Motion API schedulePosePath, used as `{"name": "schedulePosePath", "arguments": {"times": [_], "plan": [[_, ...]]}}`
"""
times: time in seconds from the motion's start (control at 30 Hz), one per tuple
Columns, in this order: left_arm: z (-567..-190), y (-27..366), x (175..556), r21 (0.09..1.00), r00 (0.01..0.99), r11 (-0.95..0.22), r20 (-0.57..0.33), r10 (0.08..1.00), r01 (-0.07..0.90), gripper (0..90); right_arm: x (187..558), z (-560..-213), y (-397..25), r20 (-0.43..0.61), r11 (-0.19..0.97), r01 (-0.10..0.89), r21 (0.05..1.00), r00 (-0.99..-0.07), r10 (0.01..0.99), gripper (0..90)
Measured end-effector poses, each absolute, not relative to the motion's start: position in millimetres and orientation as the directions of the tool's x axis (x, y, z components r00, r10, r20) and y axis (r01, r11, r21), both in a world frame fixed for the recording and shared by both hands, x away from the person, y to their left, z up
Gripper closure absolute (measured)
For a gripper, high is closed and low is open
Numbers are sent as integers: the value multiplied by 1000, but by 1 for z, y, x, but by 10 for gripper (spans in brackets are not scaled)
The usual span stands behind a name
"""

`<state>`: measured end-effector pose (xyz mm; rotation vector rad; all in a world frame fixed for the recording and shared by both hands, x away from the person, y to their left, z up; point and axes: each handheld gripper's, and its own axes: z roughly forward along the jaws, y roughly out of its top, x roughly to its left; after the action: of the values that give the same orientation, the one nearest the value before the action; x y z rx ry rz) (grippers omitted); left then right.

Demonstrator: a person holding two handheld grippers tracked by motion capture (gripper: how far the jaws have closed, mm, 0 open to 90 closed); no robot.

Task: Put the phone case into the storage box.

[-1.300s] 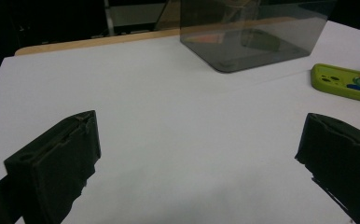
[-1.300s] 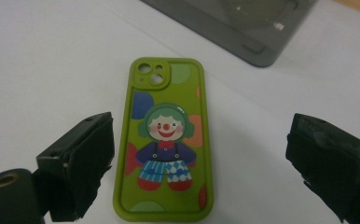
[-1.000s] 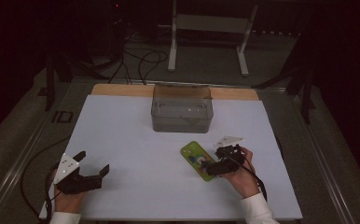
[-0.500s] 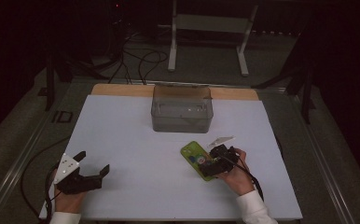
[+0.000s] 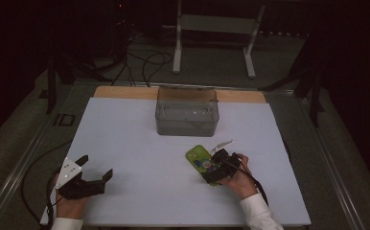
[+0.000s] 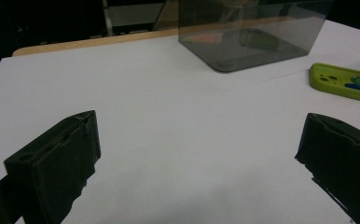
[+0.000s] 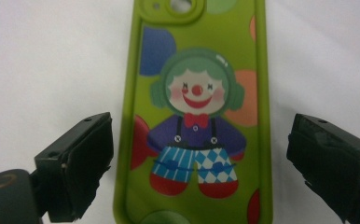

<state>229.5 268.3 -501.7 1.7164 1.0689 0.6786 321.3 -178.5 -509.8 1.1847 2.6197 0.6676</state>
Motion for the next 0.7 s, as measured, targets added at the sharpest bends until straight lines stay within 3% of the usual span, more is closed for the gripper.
{"name": "schedulePosePath", "arguments": {"times": [0.43,0.7], "plan": [[-502,268,230,925,460,-148,-32,888,350,0,323,-517,-174,-11,612,672,417,-670,743,83],[-502,268,229,925,461,-143,-38,887,351,0,322,-514,-172,-16,625,669,403,-677,736,146]]}}
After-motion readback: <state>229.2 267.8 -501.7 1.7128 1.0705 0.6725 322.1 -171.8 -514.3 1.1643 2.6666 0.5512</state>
